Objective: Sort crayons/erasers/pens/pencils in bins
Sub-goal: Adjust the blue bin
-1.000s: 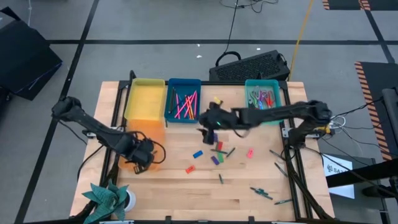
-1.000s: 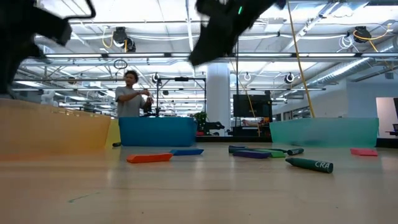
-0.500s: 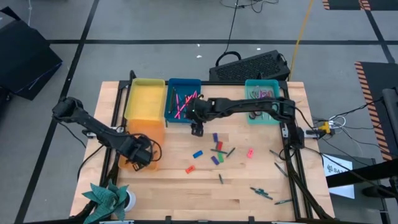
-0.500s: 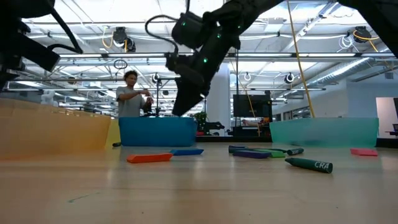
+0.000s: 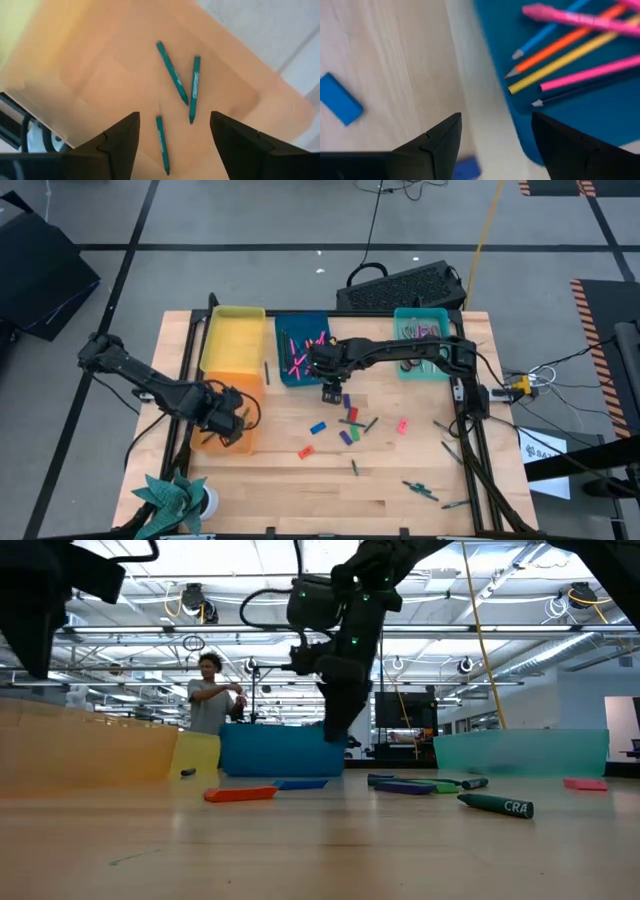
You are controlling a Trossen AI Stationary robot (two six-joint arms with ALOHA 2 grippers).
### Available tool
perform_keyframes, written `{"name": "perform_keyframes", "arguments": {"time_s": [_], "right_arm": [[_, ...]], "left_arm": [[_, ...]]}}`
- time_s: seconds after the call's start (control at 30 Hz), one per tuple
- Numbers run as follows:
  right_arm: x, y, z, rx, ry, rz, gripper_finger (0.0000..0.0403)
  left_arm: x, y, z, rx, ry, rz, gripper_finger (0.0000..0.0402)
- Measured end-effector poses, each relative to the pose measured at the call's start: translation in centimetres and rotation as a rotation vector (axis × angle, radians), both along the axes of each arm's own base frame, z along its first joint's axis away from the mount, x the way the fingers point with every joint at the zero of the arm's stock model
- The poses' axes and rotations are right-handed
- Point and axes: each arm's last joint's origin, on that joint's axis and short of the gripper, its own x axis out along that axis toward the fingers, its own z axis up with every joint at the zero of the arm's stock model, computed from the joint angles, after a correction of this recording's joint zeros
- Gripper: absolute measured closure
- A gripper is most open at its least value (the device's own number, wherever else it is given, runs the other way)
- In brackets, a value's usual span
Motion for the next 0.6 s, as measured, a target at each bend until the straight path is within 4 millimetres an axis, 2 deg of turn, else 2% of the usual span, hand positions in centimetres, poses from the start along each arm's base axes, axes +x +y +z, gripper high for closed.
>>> {"name": "perform_keyframes", "arguments": {"time_s": [0.13, 0.23, 0.6], "right_arm": [[-1.0, 0.2, -0.6, 0.028, 0.093, -0.050, 0.0170], [-1.0, 0.4, -1.1, 0.027, 0.092, -0.059, 0.0190], [-0.9, 1.1, -1.8, 0.046, 0.059, -0.118, 0.0362]], "left_arm": [[0.2, 0.7, 0.2, 0.013, -0.015, 0.033, 0.0156], [0.3, 0.9, 0.2, 0.017, -0.012, 0.023, 0.0156], [0.3, 1.1, 0.2, 0.031, -0.016, 0.021, 0.0156]]}}
